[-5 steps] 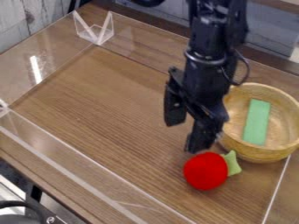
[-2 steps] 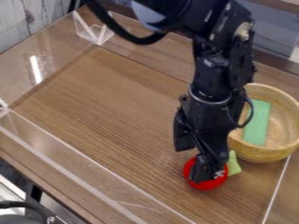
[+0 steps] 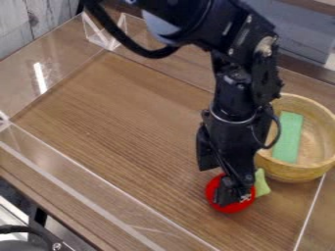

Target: Move the red object to the left side of the table

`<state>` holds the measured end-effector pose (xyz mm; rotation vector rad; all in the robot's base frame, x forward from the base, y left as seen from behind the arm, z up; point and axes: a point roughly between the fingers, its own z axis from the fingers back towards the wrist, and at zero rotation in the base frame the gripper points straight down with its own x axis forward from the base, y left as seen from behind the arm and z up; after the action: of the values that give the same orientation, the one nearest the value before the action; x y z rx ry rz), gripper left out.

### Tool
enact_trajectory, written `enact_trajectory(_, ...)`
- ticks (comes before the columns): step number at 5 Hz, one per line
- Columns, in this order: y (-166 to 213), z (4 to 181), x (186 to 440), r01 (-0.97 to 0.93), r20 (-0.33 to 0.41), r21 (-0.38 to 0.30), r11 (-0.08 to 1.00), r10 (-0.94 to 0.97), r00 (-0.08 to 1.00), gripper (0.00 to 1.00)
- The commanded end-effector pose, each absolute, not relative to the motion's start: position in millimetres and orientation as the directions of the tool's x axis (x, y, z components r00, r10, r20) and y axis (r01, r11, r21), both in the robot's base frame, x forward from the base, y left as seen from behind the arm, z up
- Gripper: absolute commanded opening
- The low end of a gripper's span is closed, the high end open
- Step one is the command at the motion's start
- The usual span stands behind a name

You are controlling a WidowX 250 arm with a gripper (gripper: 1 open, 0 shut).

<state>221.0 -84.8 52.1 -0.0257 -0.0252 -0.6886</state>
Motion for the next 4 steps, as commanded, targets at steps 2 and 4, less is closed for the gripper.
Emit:
enact_trajectory(2,-82.0,55.6,227.6,0.619,0.072,-0.005,0.786,-0.617,0.784,1.00)
enact_trajectory(4,-79.9,54.3,229.0,0.605,0.066,-0.002,0.796,-0.604,0.795,1.00)
